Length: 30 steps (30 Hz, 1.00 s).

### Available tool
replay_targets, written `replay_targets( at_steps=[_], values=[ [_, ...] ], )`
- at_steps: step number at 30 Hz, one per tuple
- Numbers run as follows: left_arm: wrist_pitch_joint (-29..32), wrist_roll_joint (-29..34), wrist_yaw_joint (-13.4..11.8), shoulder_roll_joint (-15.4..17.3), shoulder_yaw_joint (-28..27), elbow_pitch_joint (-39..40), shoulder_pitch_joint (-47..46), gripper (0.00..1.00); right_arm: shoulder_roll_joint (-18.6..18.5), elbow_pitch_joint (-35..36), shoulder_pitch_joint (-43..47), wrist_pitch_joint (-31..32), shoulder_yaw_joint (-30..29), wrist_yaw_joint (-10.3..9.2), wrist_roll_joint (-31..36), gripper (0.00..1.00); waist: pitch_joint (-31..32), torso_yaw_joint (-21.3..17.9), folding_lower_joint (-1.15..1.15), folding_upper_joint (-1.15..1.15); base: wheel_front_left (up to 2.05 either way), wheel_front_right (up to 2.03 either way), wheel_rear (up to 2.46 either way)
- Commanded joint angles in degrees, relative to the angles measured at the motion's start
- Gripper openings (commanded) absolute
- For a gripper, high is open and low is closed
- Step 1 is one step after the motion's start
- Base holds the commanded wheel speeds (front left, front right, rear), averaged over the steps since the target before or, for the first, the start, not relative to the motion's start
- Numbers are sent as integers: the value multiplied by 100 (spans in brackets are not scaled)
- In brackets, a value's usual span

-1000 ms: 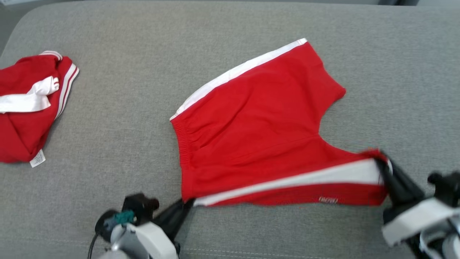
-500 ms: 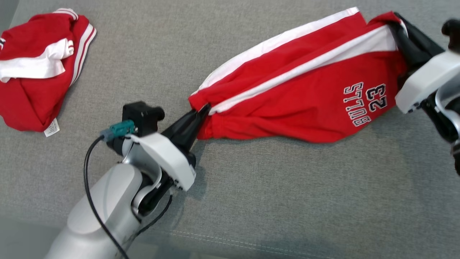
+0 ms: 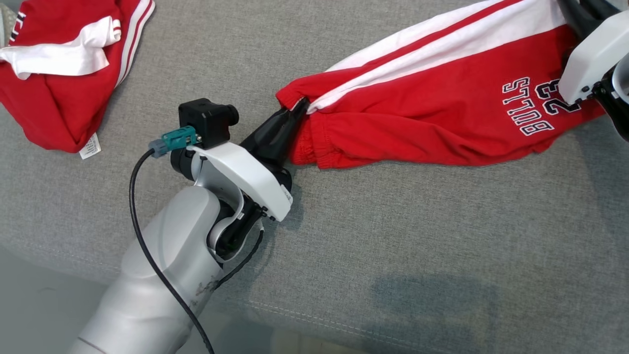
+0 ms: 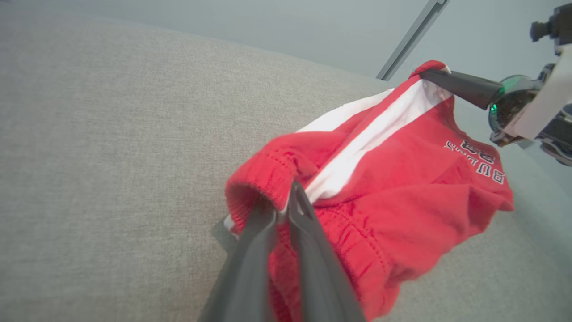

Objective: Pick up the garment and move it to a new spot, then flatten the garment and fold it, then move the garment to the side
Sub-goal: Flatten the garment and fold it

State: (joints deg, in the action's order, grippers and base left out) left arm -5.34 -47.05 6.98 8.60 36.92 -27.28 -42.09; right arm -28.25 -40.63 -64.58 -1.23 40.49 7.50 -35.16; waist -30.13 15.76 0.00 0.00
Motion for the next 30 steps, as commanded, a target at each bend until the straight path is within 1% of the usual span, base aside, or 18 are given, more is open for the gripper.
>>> replay_targets(
  at_steps=[1, 5, 8, 10, 12, 14, 17, 20, 21, 23, 27, 30],
  values=[
    [-124, -42, 15, 171, -156, 57, -200, 100, 3, 10, -38, -131, 95, -1, -96, 100, -14, 24, 0, 0, 0, 0, 0],
    [-337, 38, -10, 177, -125, -41, -170, 100, 5, -249, -136, -372, 344, -1, -399, 100, 34, 31, 0, 0, 0, 0, 0],
    [-531, 177, -185, 217, -126, -28, -53, 100, -34, -339, -91, -577, 510, -1, -608, 100, 137, 1, 0, 0, 0, 0, 0],
    [-660, 284, -374, 266, -162, 44, 74, 100, -71, -364, 1, -794, 545, -1, -752, 100, 235, -34, 0, 0, 0, 0, 0],
    [-763, 400, -630, 326, -228, 163, 241, 100, -97, -371, 131, -1005, 552, -1, -844, 100, 334, -84, 0, 0, 0, 0, 0],
    [-832, 523, -914, 399, -302, 321, 434, 100, -126, -364, 313, -1143, 537, -1, -921, 100, 437, -138, 0, 0, 0, 0, 0],
    [-881, 620, -1235, 527, -413, 607, 765, 100, -120, -295, 614, -1288, 432, -1, -1009, 100, 586, -245, 0, 0, 0, 0, 0],
    [-894, 681, -1452, 673, -456, 906, 1088, 100, -101, -170, 964, -1356, 250, -1, -998, 100, 737, -356, 0, 0, 0, 0, 0],
    [-894, 681, -1452, 673, -456, 906, 1088, 100, -101, -170, 964, -1356, 250, -1, -998, 100, 737, -356, 0, 0, 0, 0, 0],
    [-883, 726, -1606, 773, -461, 1098, 1293, 100, -67, -20, 1241, -1370, 92, -1, -914, 100, 839, -432, 0, 0, 0, 0, 0],
    [-817, 767, -1901, 937, -480, 1486, 1681, 100, 46, 512, 1979, -1375, -595, -1, -513, 100, 1066, -590, 0, 0, 0, 0, 0],
    [-757, 737, -2059, 1063, -538, 1747, 1924, 100, 253, 979, 2652, -1376, -1170, -1, -184, 100, 1189, -728, 0, 0, 0, 0, 0]
  ],
)
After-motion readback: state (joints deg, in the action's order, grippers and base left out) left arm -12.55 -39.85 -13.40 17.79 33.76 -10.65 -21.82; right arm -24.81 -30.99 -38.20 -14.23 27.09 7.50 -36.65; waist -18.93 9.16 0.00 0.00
